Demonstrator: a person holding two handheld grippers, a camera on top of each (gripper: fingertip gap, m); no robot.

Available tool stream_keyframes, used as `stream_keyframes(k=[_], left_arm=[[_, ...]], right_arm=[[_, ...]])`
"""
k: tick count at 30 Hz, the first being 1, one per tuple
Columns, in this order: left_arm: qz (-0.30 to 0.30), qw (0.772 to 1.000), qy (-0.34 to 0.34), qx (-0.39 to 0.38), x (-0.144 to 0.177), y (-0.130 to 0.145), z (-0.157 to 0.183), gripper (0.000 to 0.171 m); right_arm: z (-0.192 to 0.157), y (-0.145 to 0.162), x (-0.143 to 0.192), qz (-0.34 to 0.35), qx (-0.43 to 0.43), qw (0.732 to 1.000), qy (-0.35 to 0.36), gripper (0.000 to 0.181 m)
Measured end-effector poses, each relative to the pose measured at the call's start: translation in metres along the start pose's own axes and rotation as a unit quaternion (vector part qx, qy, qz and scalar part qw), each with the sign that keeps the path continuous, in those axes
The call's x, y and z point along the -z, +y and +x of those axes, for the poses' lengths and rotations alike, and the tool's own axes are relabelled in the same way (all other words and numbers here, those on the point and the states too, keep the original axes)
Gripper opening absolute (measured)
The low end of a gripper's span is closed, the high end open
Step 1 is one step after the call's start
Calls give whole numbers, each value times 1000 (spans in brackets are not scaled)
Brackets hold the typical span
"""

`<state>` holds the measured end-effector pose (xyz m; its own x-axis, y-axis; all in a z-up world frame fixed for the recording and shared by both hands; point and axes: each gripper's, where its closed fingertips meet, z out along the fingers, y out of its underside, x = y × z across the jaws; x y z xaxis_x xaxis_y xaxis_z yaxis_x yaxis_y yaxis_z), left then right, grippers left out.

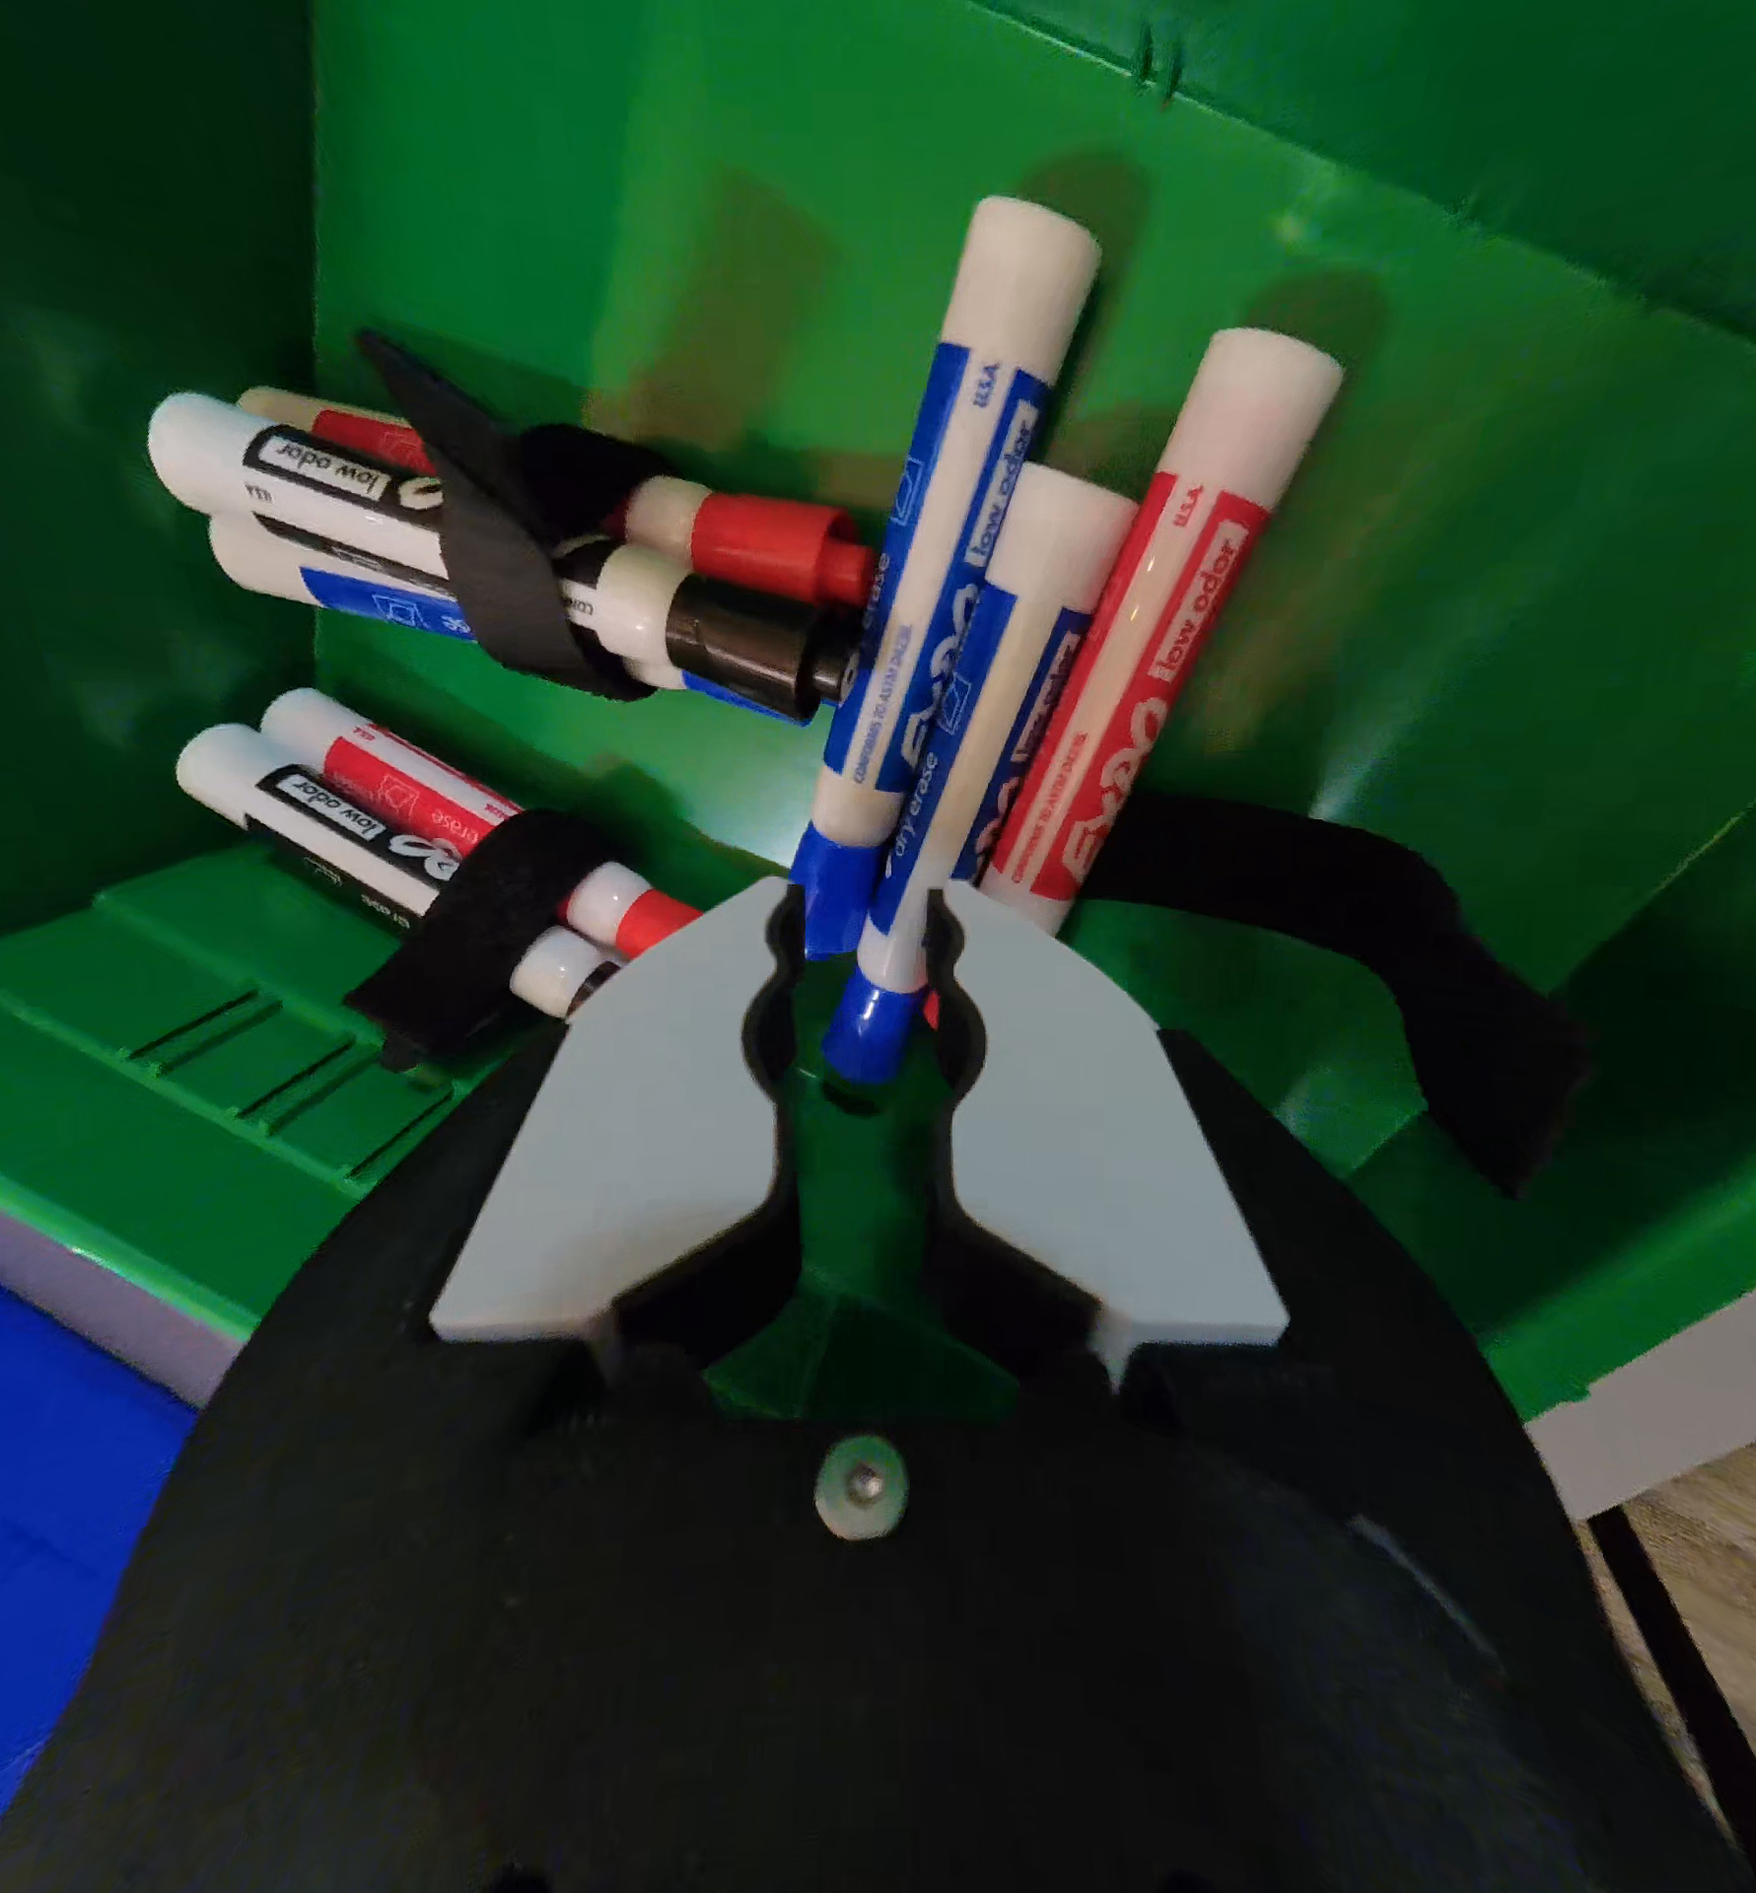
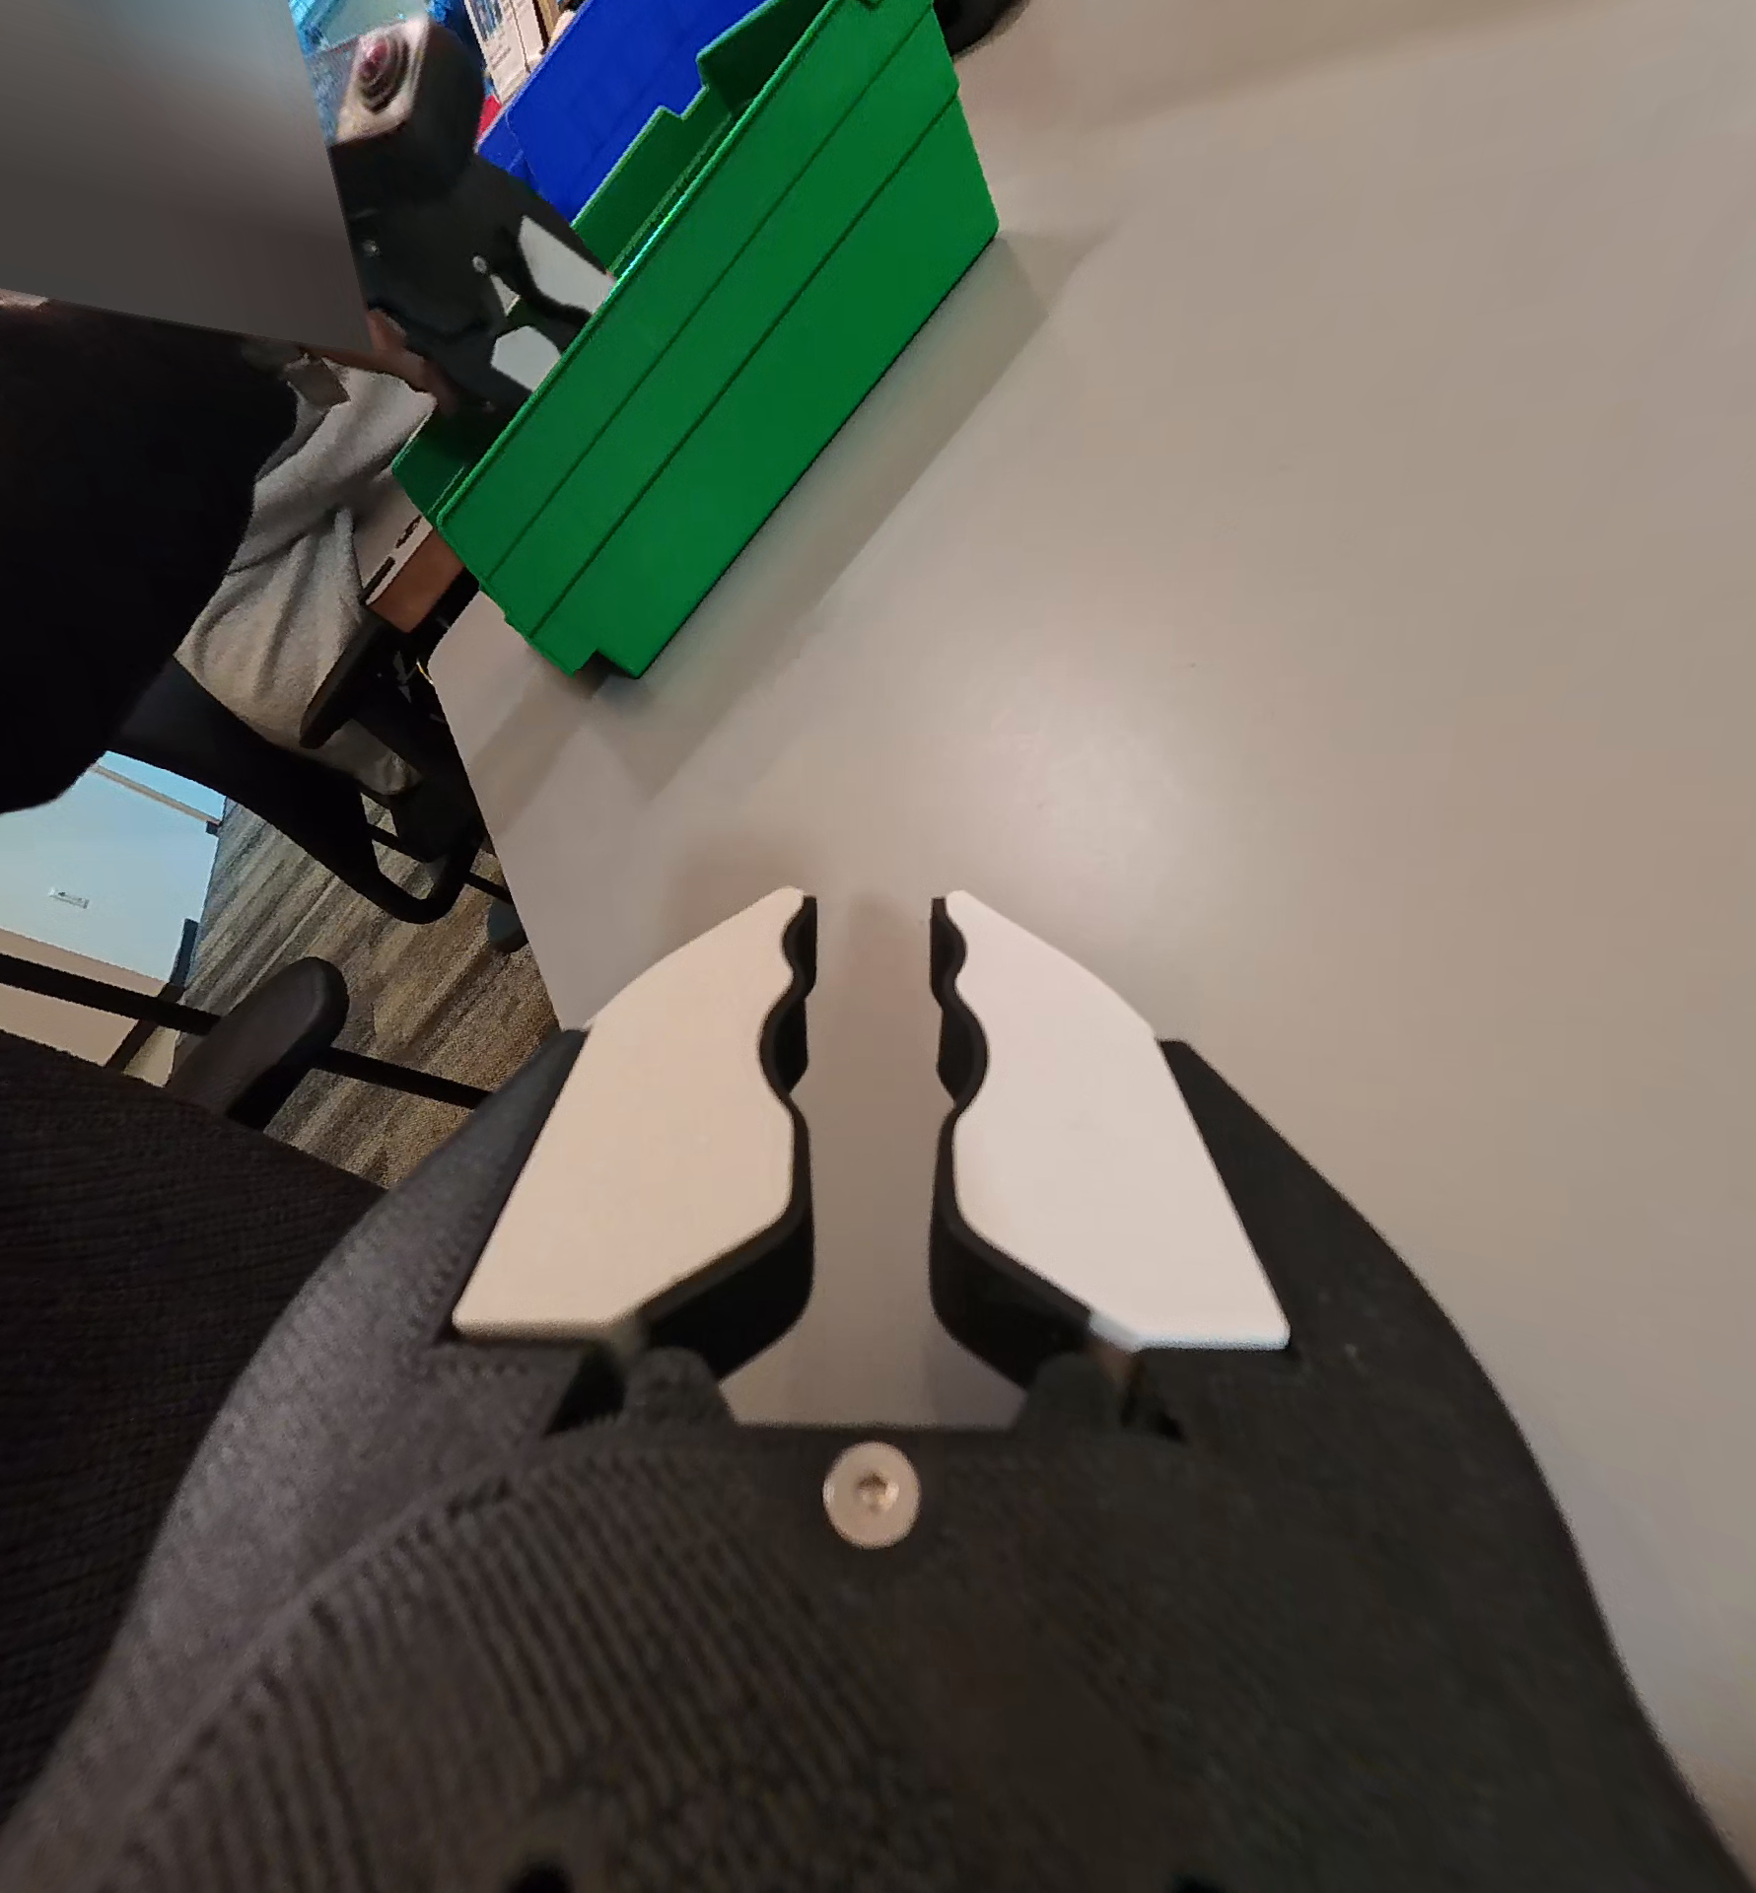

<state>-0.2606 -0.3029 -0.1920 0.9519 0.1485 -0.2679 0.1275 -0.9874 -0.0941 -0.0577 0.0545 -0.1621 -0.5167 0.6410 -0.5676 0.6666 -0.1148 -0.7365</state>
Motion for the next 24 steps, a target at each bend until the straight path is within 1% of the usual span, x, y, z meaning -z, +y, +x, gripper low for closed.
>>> stream_keyframes(k=[3,7,12,17,21,23,24], left_arm=[[10,1000,16,16,0,-3,-6,28],[5,998,51,33,-2,-4,-6,28],[15,998,41,41,-3,-9,-17,26],[-26,998,56,17,-12,-3,-13,26],[-71,994,78,-9,-18,7,-3,21],[-80,992,98,-18,-17,9,6,20],[-77,993,93,-20,-17,9,6,20]], right_arm=[[1,1,-1,-2,-1,1000,1,22],[2,1,-1,-2,-3,1000,2,22],[3,1,-1,-1,-5,1000,1,21],[2,1,-1,-3,-6,1000,-2,21],[2,0,0,0,-5,1000,-2,21],[2,-1,1,1,-5,1000,-1,21],[2,-2,1,2,-5,1000,-2,21]])
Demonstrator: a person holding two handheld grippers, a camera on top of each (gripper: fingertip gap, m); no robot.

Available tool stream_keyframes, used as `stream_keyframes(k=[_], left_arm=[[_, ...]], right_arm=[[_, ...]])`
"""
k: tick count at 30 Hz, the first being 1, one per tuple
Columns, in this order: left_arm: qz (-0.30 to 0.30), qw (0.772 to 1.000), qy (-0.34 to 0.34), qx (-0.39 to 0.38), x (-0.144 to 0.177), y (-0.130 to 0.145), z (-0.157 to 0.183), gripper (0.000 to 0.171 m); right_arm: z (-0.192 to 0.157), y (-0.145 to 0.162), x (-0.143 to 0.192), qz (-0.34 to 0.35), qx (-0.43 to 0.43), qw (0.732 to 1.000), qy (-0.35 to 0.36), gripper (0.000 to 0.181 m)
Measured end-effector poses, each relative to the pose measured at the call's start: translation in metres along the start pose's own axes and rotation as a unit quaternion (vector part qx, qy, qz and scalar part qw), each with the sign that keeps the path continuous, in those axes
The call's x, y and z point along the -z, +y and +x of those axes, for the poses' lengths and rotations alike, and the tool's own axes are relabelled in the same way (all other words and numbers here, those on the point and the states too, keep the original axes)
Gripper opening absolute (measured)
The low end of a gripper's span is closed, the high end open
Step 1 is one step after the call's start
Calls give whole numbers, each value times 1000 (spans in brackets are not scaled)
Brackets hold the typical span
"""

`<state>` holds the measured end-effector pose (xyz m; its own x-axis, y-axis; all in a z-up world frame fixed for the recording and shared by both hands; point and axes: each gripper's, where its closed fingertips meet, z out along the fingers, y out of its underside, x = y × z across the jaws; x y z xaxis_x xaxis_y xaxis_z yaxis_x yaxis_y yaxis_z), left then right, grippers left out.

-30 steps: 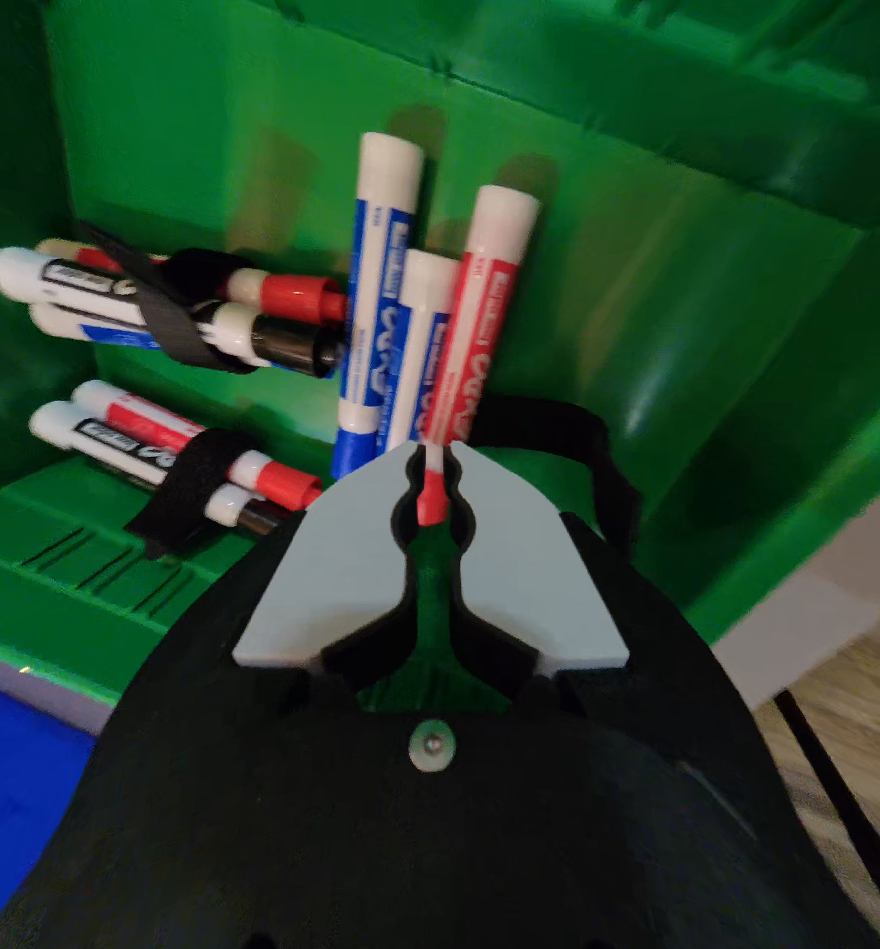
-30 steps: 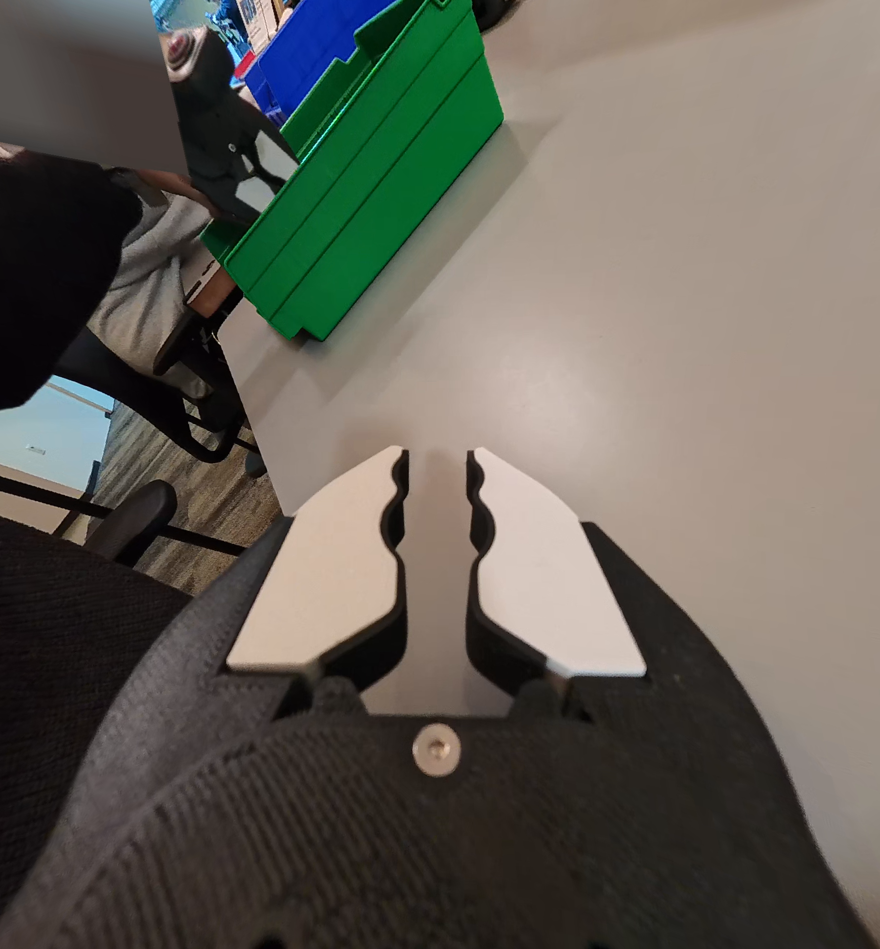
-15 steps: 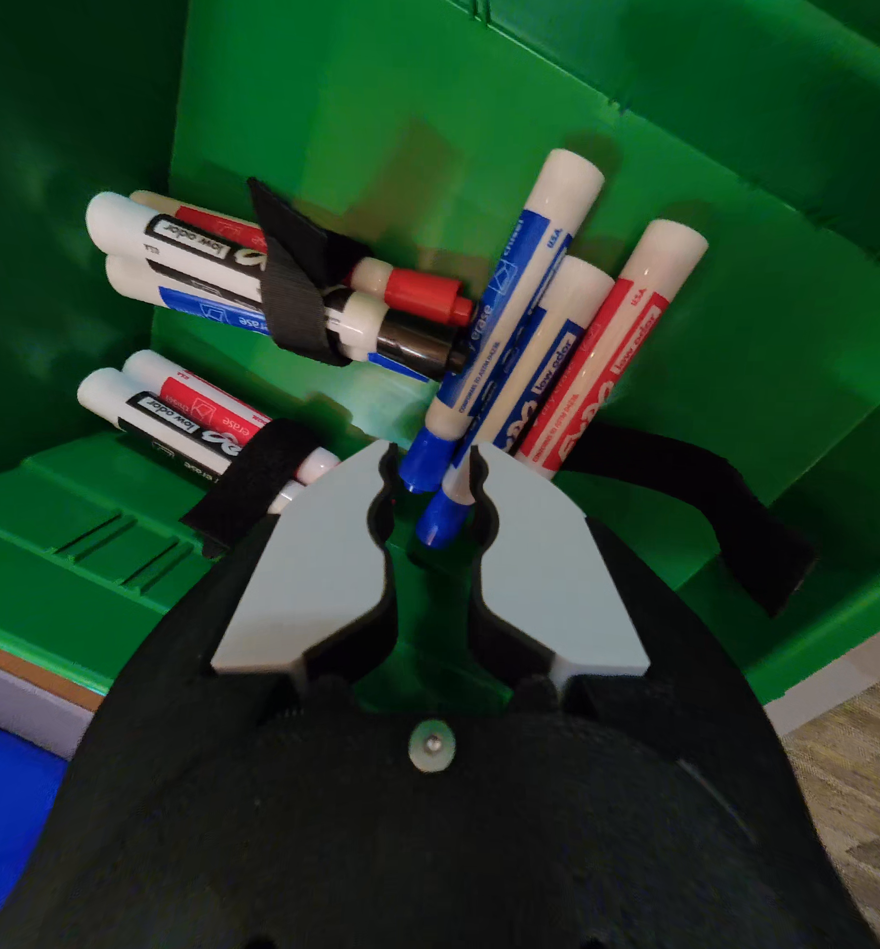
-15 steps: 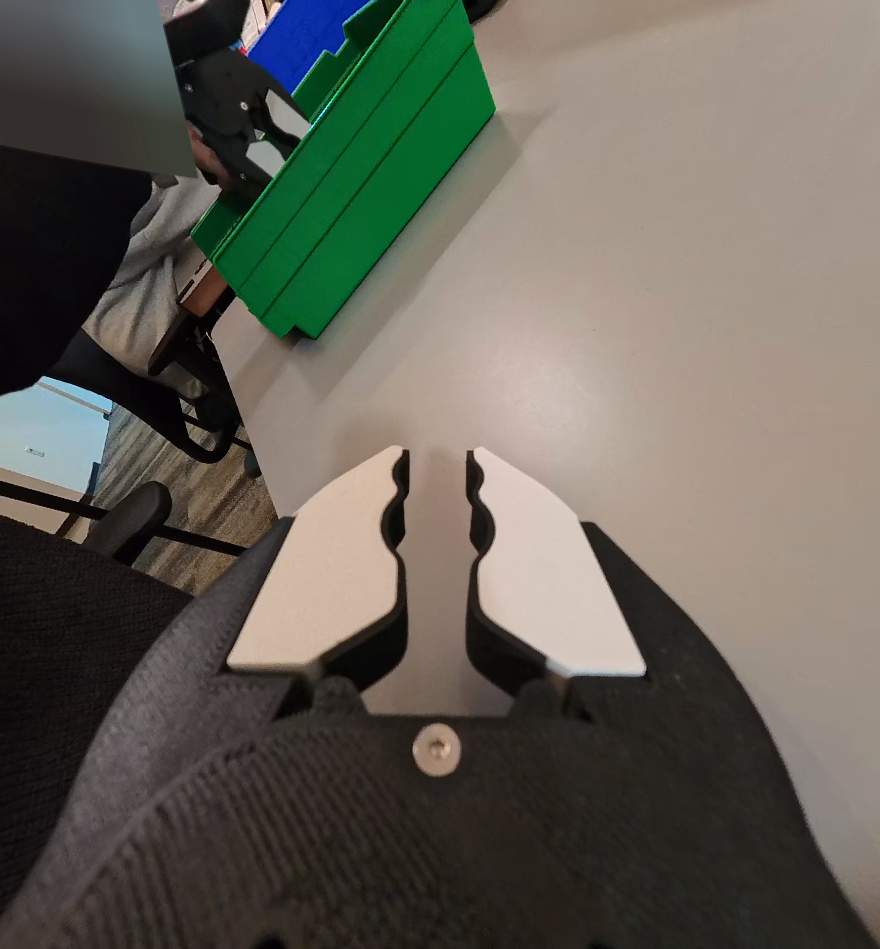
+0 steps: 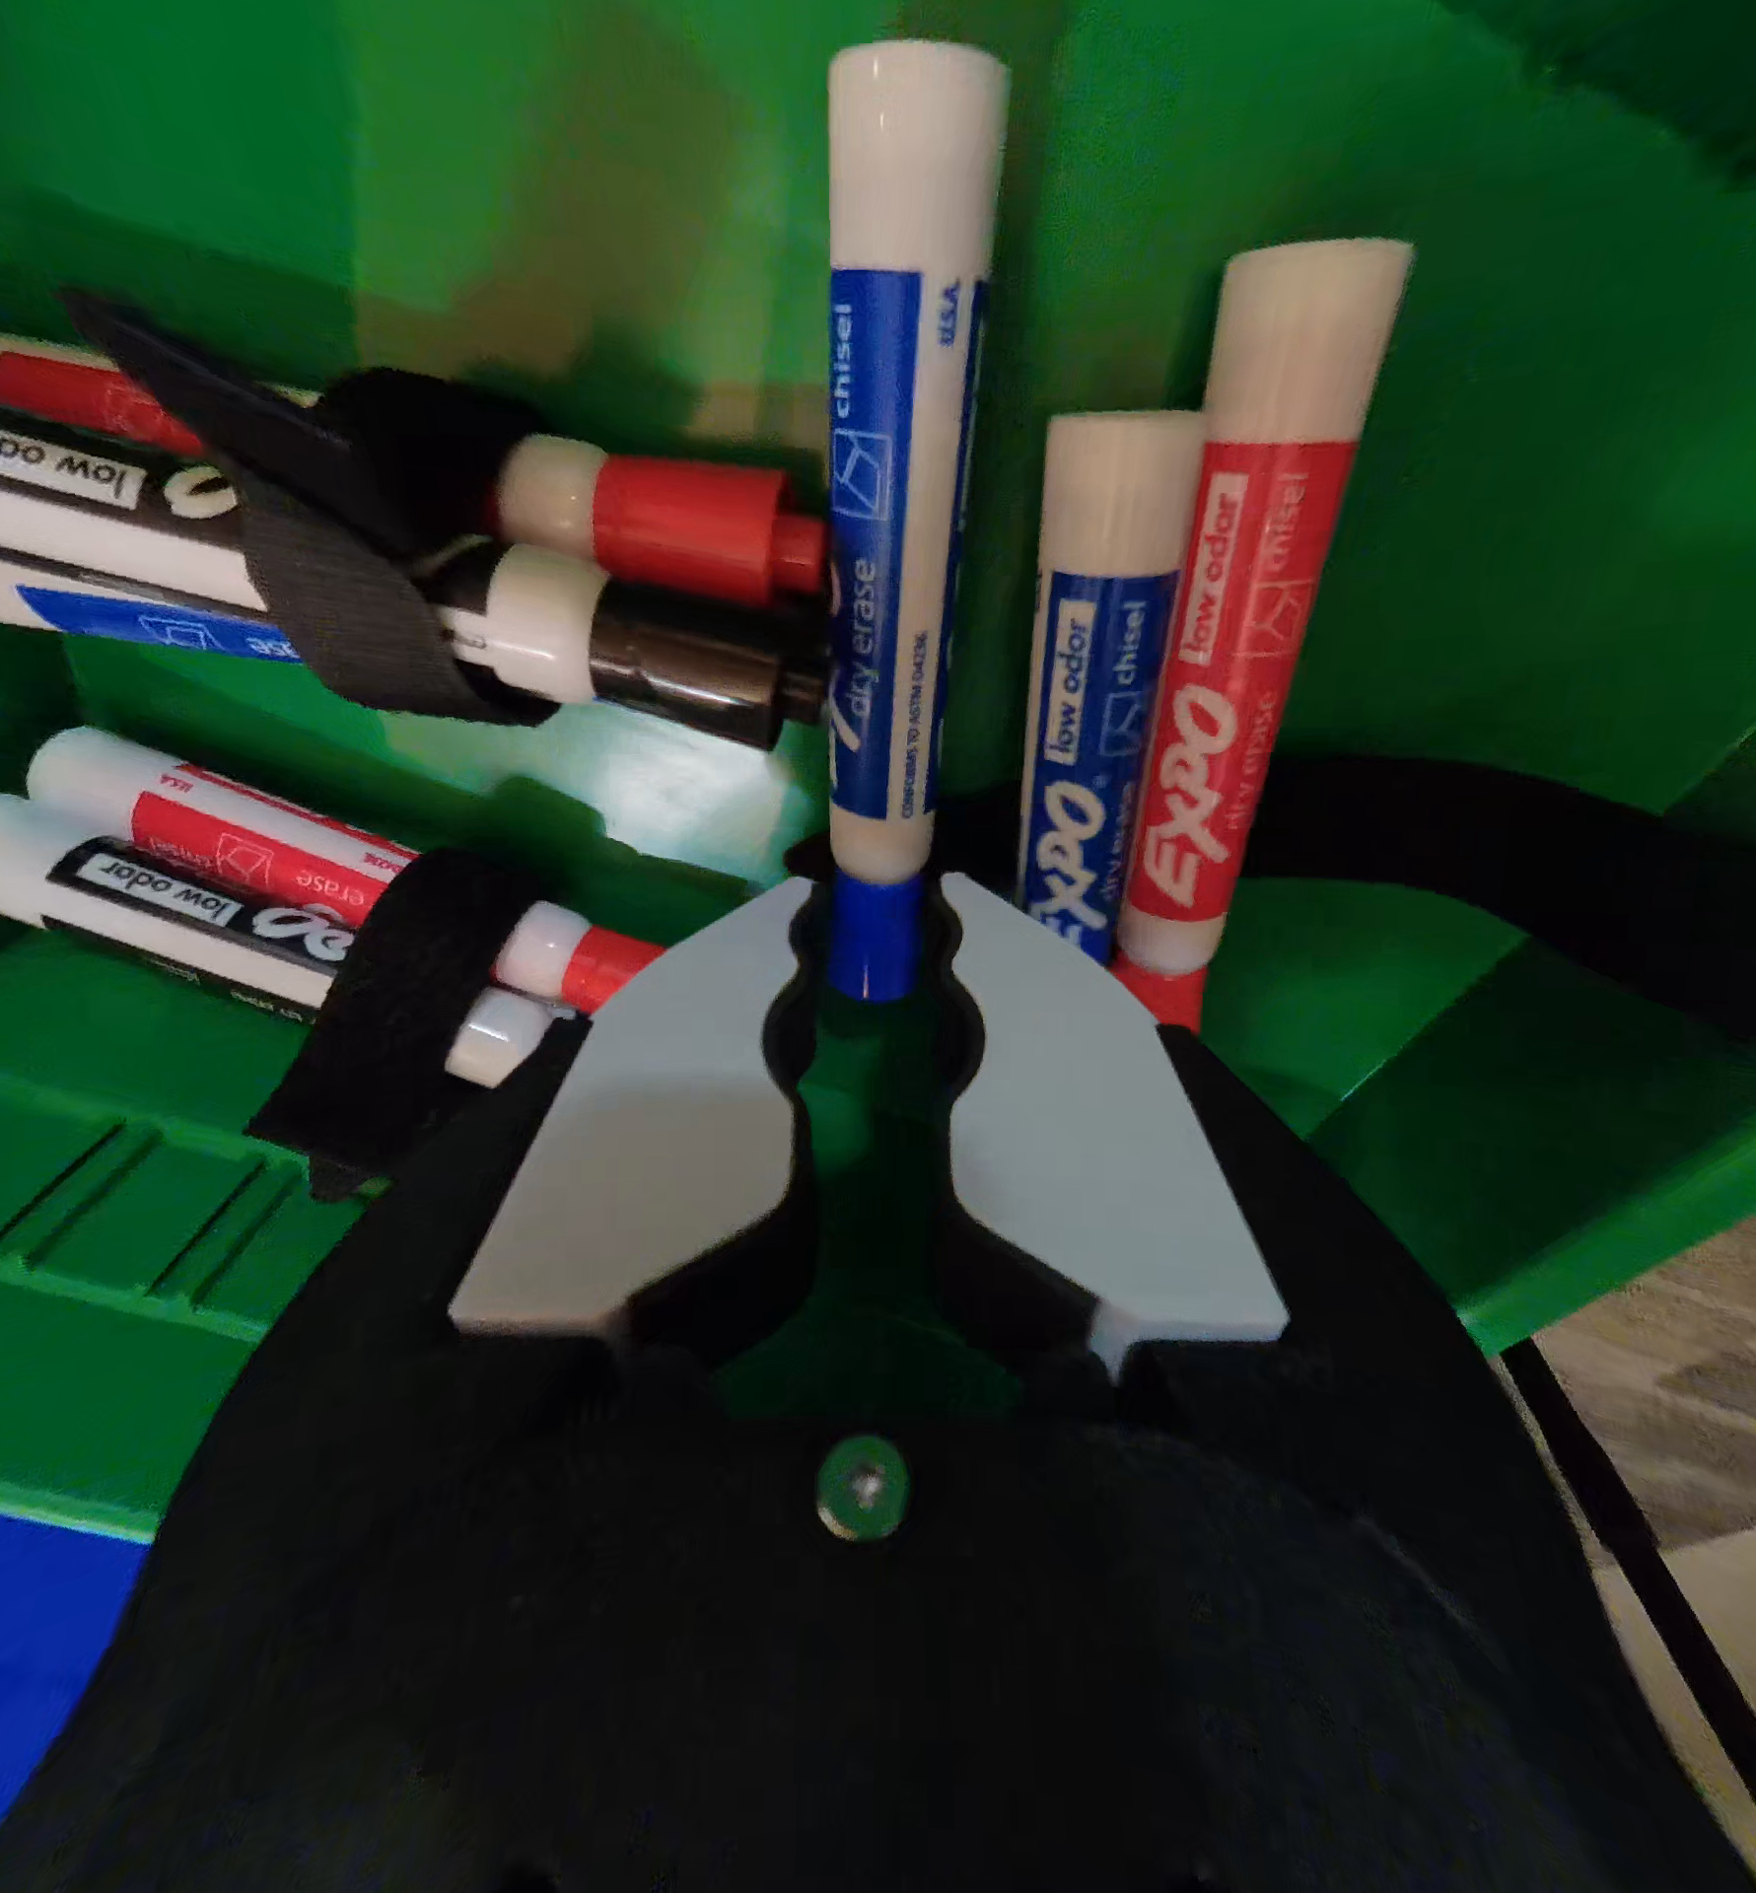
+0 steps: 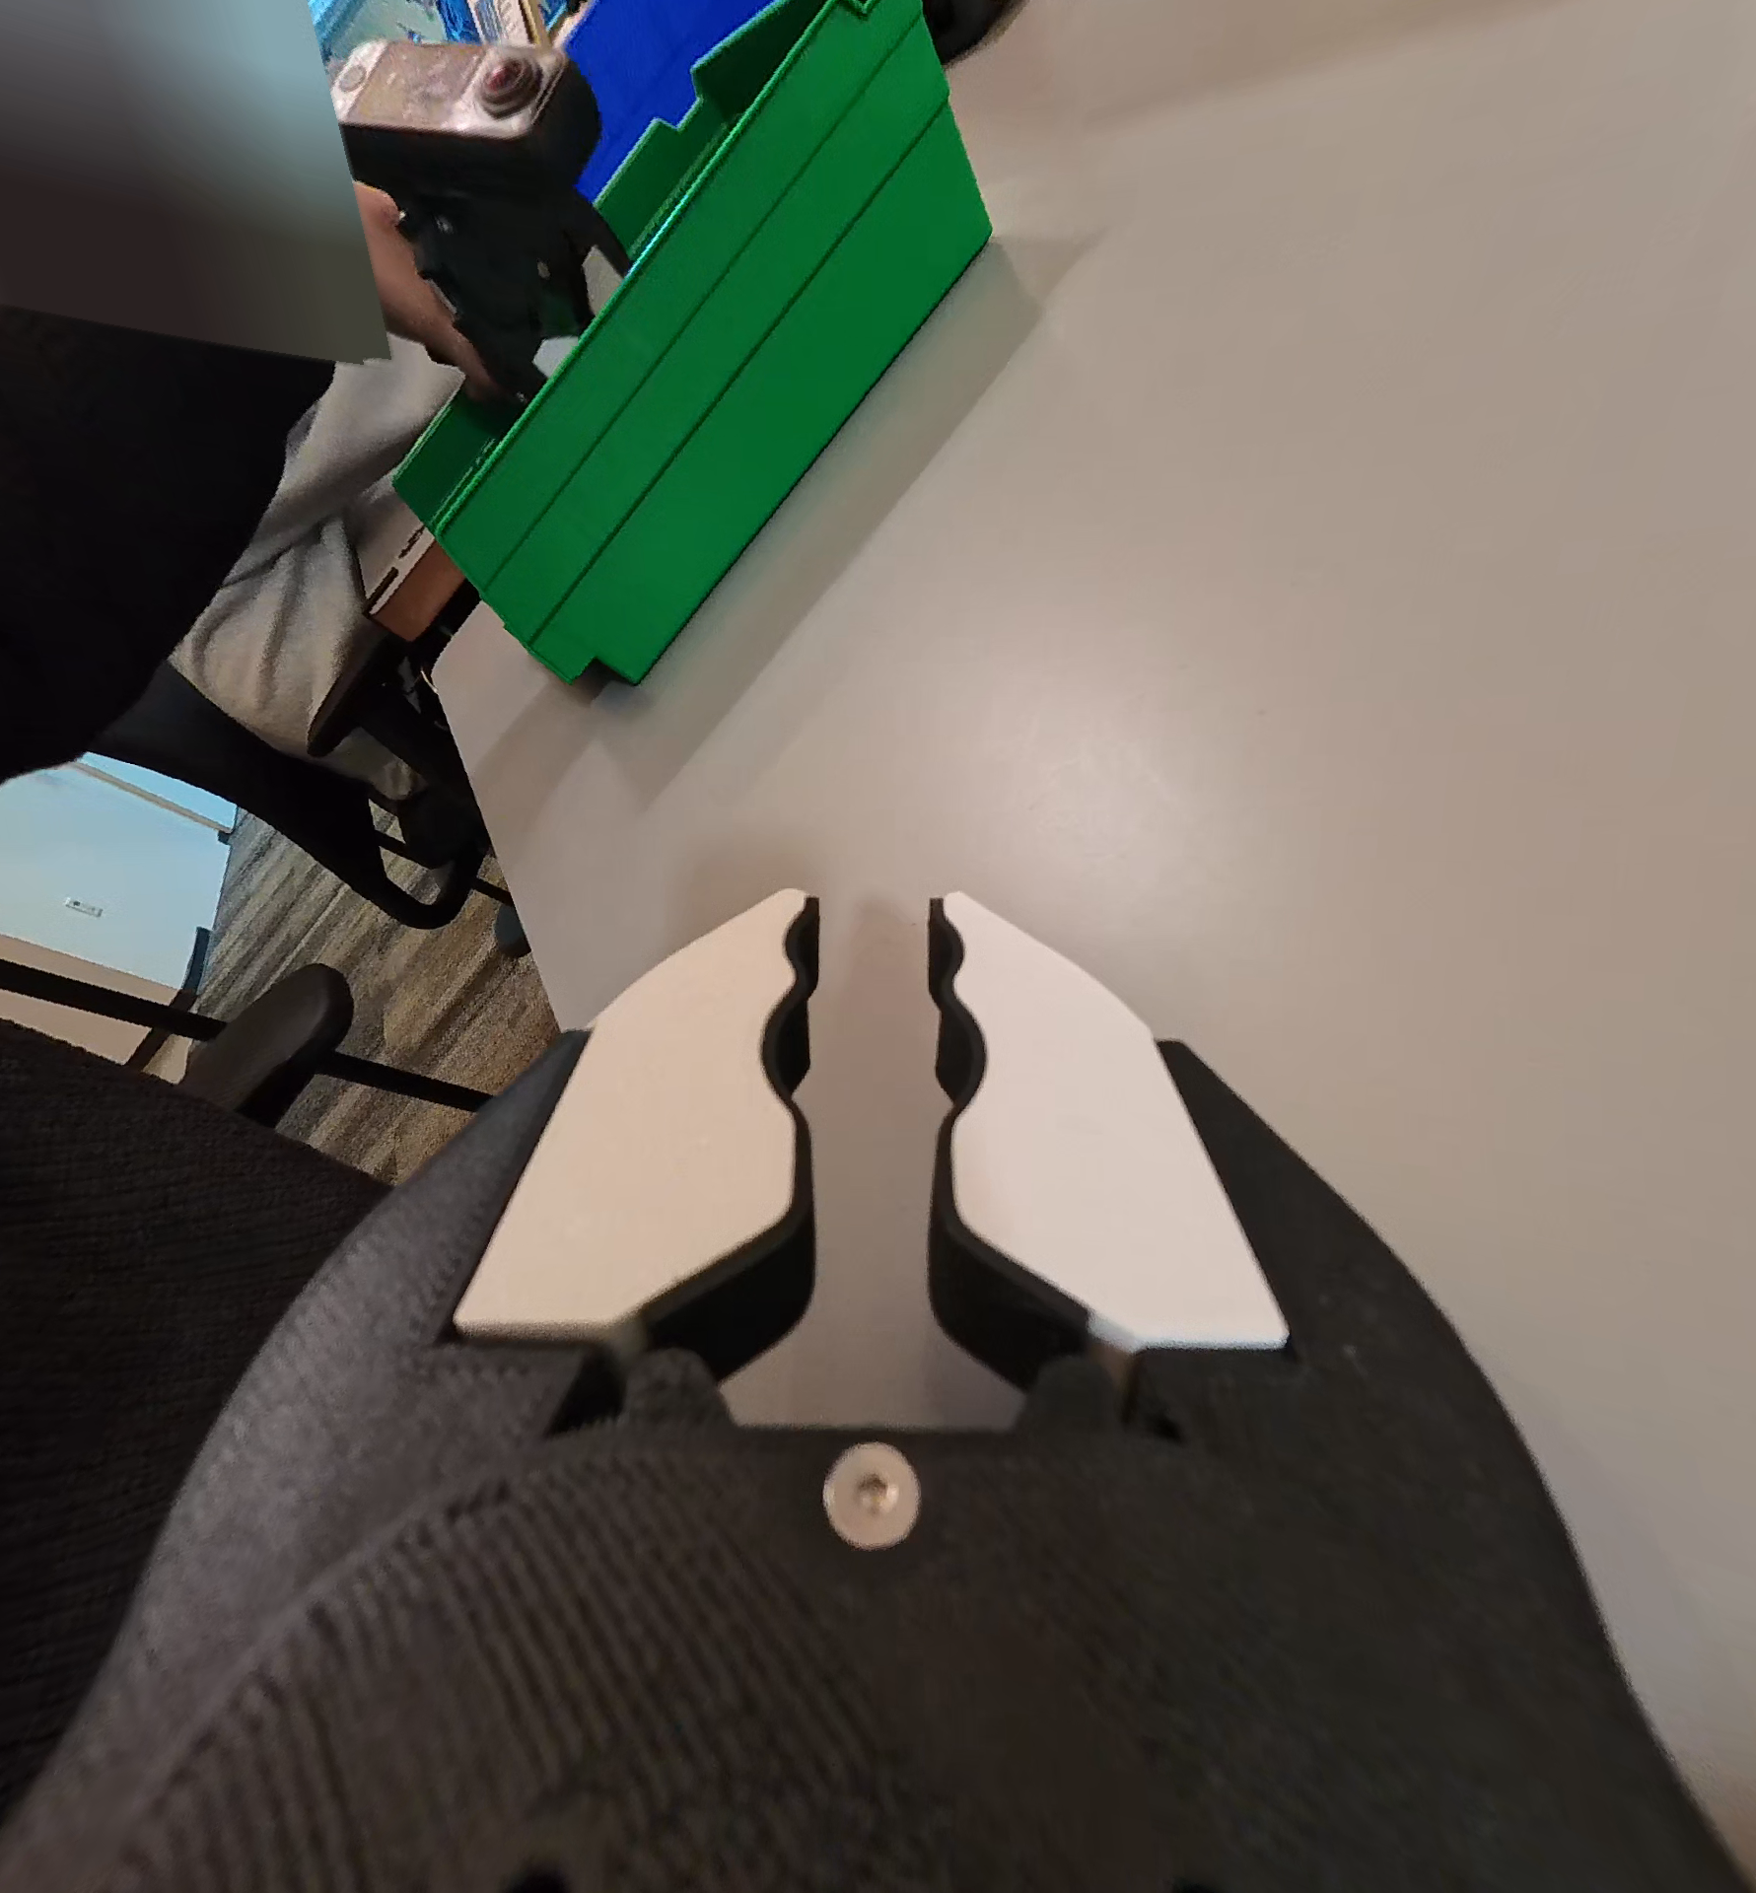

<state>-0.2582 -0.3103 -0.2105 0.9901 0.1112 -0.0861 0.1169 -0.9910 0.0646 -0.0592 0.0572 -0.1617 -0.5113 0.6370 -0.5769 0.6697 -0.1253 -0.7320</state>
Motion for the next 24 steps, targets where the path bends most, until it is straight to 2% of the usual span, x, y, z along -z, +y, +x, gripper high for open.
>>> stream_keyframes(k=[5,12,19,24], left_arm=[[26,1000,14,12,16,3,15,19],[84,995,-50,5,66,1,31,18],[177,975,-133,5,117,-22,43,18],[258,951,-171,17,156,-58,56,17]], right_arm=[[-2,-1,1,2,0,1000,-5,20],[-10,-2,3,4,6,1000,-15,20],[-22,-3,6,7,18,999,-26,20],[-33,-7,9,15,30,999,-36,21]])
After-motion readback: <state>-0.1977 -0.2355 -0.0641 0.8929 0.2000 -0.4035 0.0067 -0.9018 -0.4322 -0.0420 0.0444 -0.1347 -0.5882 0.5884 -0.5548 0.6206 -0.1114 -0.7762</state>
